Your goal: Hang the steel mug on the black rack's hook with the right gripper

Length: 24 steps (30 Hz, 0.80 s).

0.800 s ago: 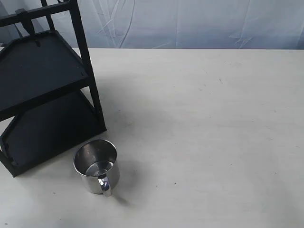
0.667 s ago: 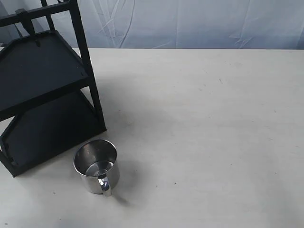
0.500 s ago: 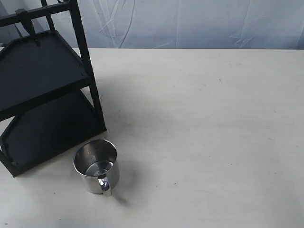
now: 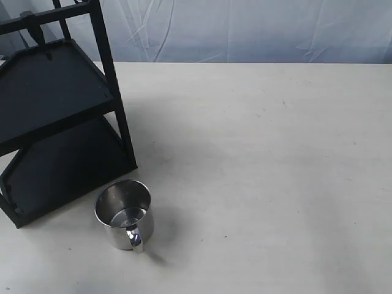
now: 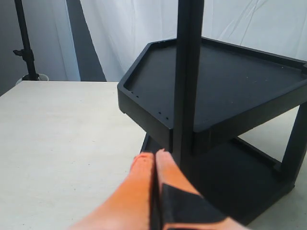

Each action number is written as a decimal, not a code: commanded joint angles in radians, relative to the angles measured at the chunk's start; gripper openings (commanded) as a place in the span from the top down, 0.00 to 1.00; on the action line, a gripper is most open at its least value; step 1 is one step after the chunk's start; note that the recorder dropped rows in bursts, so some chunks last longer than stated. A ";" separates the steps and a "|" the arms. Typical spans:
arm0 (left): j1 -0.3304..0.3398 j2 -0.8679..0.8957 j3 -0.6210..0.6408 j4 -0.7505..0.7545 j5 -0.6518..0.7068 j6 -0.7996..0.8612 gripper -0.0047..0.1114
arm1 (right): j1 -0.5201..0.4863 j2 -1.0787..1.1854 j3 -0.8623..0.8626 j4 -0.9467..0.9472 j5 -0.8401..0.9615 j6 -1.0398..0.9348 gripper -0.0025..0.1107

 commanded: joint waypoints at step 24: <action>-0.001 -0.005 0.000 -0.007 -0.003 -0.002 0.95 | 0.652 1.261 -0.751 0.301 0.598 -0.712 0.51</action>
